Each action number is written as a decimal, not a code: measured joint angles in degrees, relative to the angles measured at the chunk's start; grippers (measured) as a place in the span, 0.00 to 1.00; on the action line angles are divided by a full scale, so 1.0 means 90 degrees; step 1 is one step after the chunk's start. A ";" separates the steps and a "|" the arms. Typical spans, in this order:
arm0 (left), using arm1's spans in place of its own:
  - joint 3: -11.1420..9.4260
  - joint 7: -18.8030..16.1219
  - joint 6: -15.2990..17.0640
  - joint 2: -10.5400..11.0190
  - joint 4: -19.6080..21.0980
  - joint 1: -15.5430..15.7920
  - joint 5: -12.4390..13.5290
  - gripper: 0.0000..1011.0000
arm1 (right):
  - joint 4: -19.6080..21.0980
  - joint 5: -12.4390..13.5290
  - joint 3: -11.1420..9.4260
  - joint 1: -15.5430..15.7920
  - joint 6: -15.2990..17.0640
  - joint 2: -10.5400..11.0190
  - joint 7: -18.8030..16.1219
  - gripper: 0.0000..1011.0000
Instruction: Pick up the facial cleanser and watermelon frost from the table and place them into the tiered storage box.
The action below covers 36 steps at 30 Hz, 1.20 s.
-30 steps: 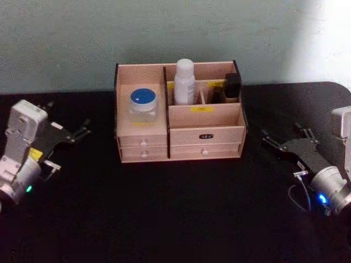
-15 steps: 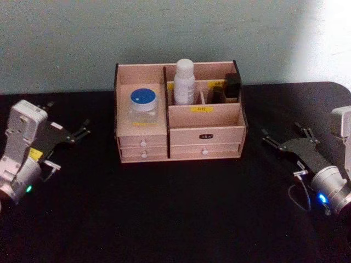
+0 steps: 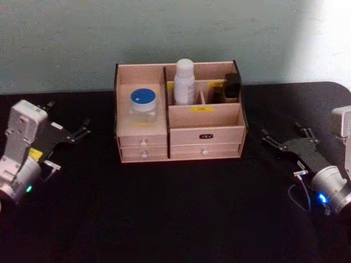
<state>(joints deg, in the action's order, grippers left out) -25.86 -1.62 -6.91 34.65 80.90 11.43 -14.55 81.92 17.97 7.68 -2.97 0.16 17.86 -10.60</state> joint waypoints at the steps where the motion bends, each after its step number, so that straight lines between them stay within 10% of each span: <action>1: 0.0000 0.0000 0.0000 0.0000 0.0000 0.0000 0.0000 0.99 | 0.0000 0.0000 0.0000 0.0000 0.0000 0.0000 0.0000 0.99; 36: 0.0000 0.0000 0.0000 0.0000 0.0000 0.0000 0.0000 0.99 | 0.0000 -0.0001 0.0000 0.0000 0.0000 0.0000 0.0000 0.99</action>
<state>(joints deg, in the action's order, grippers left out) -25.86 -1.62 -6.91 34.65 80.90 11.43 -14.55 81.92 17.96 7.68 -2.96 0.16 17.86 -10.60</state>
